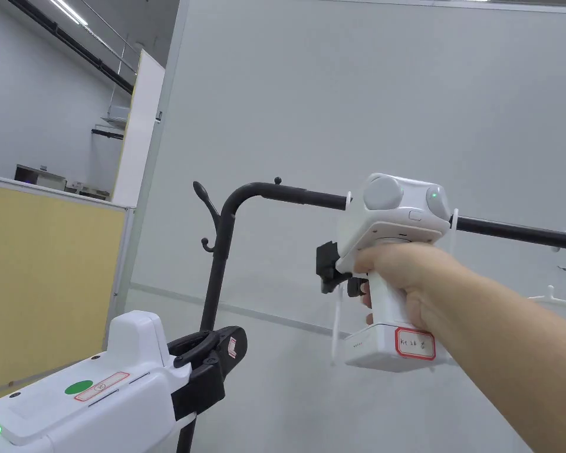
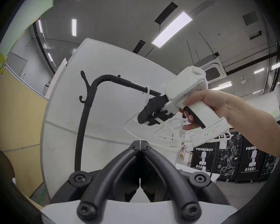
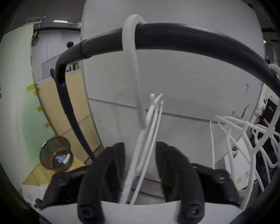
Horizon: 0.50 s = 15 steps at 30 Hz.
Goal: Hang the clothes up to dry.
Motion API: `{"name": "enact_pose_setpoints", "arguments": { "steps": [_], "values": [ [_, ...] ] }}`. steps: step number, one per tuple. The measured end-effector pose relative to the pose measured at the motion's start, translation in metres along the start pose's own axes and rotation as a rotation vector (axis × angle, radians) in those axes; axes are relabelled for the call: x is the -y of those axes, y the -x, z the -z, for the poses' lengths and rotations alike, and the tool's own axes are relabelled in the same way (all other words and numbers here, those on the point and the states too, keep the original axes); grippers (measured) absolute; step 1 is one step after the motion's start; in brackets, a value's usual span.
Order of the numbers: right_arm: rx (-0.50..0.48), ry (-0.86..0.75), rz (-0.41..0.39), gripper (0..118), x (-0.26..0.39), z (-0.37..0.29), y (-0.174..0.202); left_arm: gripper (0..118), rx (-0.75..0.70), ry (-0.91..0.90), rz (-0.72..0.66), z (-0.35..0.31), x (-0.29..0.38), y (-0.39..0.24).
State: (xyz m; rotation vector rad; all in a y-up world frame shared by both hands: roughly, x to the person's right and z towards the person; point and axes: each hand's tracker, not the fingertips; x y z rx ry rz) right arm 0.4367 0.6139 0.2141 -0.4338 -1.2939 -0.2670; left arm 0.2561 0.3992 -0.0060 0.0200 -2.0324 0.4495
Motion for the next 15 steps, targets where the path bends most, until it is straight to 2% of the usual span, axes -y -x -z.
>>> {"name": "enact_pose_setpoints", "arguments": {
  "steps": [2, 3, 7, 10, 12, 15],
  "values": [
    [0.019, -0.03, -0.03, 23, 0.004, -0.002, 0.001, 2, 0.003, 0.002, -0.002, 0.001, 0.001, -0.001],
    [0.015, -0.031, -0.035, 17, 0.004, -0.002, 0.001, 2, 0.005, 0.005, -0.002, 0.001, 0.001, -0.001],
    [0.009, -0.035, -0.052, 6, 0.008, 0.001, -0.003, 2, 0.019, 0.02, 0.007, 0.001, 0.004, -0.002],
    [-0.001, -0.042, -0.08, 6, 0.008, -0.002, -0.006, 2, 0.017, 0.026, 0.002, 0.0, 0.005, -0.002],
    [0.011, -0.061, -0.137, 6, 0.01, -0.005, -0.003, 2, 0.017, 0.025, -0.001, 0.0, 0.006, -0.001],
    [0.003, -0.081, -0.116, 6, 0.006, -0.012, -0.006, 2, 0.017, 0.027, 0.001, 0.0, 0.006, -0.001]
  ]
}}
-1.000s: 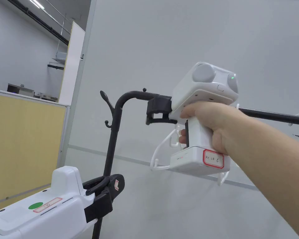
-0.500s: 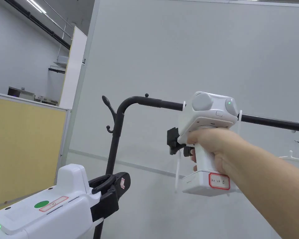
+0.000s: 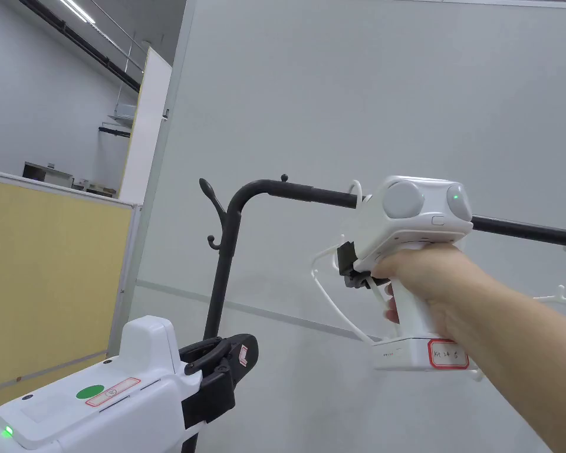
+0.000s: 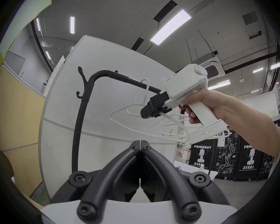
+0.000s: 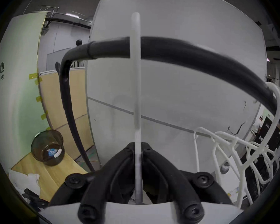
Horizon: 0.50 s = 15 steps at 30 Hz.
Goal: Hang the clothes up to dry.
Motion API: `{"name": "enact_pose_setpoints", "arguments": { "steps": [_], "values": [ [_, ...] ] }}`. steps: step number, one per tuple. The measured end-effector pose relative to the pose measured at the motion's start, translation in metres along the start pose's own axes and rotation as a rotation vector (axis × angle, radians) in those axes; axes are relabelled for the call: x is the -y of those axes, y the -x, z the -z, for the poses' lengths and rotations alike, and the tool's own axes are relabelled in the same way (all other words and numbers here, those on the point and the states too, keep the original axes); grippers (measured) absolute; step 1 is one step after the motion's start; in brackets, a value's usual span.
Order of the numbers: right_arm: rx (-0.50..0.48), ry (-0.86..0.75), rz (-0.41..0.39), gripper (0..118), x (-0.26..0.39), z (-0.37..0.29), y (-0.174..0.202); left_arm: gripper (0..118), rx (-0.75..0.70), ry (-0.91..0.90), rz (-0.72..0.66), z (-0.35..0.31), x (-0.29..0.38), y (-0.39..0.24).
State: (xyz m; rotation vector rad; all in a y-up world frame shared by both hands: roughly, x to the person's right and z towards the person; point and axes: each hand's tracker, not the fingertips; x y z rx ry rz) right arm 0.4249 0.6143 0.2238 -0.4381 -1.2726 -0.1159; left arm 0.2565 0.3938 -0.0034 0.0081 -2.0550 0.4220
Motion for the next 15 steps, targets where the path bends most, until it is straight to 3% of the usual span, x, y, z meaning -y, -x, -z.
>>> {"name": "enact_pose_setpoints", "arguments": {
  "steps": [13, 15],
  "values": [
    [-0.055, -0.071, 0.025, 6, 0.005, -0.038, -0.006, 2, 0.003, 0.015, -0.003, 0.002, 0.003, -0.001],
    [-0.076, -0.082, -0.012, 6, 0.014, -0.043, -0.004, 2, 0.004, 0.023, 0.002, 0.001, 0.005, -0.001]
  ]
}}
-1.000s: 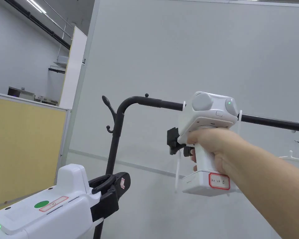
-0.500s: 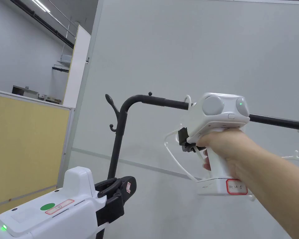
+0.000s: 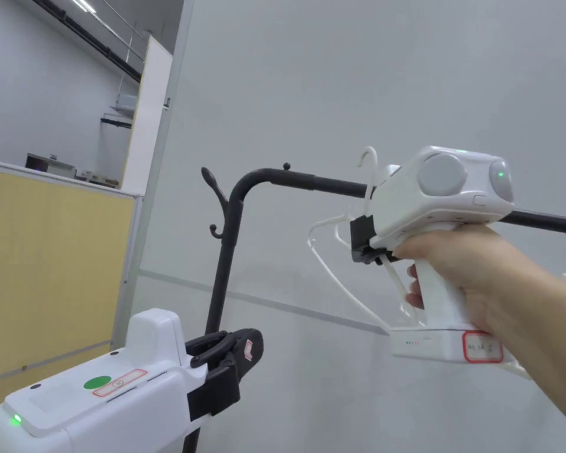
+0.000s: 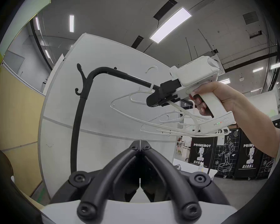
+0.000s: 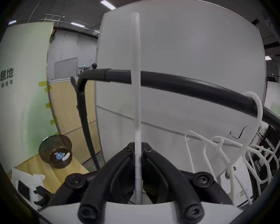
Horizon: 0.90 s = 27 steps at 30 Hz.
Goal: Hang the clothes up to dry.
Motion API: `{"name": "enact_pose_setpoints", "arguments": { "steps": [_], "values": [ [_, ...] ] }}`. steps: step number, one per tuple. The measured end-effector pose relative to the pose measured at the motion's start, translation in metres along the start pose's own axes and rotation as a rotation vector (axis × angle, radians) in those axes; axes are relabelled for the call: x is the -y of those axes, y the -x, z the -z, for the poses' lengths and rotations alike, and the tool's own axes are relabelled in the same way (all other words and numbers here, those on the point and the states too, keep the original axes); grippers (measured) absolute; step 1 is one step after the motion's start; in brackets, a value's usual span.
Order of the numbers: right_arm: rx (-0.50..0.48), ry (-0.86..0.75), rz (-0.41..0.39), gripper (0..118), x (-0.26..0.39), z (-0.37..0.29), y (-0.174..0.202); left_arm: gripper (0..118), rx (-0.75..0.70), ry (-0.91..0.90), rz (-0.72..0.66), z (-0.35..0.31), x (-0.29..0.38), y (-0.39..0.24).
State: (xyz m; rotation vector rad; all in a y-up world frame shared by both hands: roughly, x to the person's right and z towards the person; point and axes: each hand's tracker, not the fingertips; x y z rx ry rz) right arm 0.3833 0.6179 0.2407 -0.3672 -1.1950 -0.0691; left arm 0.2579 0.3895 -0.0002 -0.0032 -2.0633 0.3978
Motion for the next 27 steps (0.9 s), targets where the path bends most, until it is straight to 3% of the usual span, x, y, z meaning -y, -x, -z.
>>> {"name": "enact_pose_setpoints", "arguments": {
  "steps": [8, 19, 27],
  "values": [
    [-0.09, -0.032, -0.033, 6, 0.066, -0.017, -0.004, 2, -0.002, 0.024, 0.0, -0.001, 0.006, 0.001],
    [-0.159, -0.092, -0.091, 6, 0.219, -0.009, -0.028, 2, 0.03, 0.123, -0.006, -0.002, 0.038, 0.005],
    [-0.233, -0.094, 0.013, 6, 0.312, 0.007, -0.048, 2, 0.071, 0.235, 0.036, 0.006, 0.074, -0.006]
  ]
}}
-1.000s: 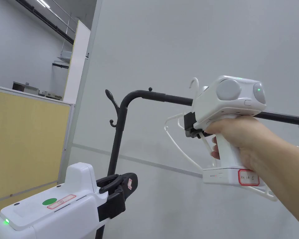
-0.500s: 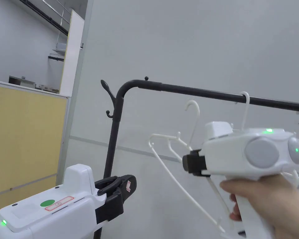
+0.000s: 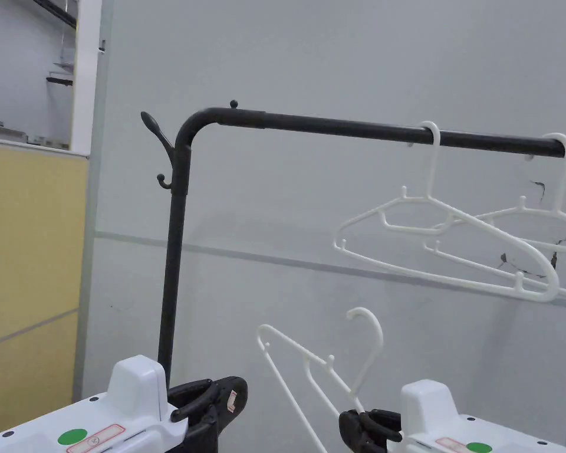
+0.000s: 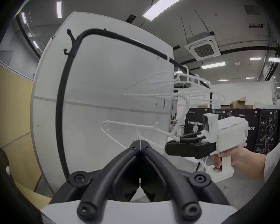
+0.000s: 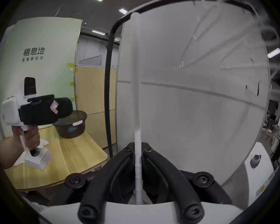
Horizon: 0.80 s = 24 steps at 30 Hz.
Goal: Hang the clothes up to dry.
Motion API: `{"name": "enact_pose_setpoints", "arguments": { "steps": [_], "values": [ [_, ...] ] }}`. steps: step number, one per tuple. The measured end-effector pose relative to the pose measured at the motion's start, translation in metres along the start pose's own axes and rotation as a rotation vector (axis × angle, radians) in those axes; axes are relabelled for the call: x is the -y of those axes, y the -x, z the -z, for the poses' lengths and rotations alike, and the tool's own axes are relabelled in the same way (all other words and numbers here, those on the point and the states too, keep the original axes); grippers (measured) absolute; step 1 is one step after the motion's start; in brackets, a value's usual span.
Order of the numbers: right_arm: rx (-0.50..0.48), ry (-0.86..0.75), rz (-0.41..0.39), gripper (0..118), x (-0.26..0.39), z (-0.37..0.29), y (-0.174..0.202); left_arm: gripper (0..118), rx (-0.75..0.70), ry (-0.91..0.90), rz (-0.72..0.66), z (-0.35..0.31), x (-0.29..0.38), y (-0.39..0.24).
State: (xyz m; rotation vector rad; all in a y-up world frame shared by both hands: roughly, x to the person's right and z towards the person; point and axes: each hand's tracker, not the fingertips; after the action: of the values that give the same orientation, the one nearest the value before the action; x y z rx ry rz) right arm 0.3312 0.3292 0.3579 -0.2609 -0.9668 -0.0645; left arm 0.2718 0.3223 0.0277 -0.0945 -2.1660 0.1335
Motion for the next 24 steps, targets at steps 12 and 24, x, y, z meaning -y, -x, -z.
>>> {"name": "enact_pose_setpoints", "arguments": {
  "steps": [12, 24],
  "values": [
    [-0.396, -0.054, -0.021, 6, 0.028, -0.022, -0.031, 2, 0.373, 0.156, -0.051, 0.011, 0.032, 0.001],
    [-0.594, -0.05, -0.056, 6, 0.027, -0.004, -0.007, 2, 0.32, 0.191, 0.009, -0.025, 0.03, 0.009]
  ]
}}
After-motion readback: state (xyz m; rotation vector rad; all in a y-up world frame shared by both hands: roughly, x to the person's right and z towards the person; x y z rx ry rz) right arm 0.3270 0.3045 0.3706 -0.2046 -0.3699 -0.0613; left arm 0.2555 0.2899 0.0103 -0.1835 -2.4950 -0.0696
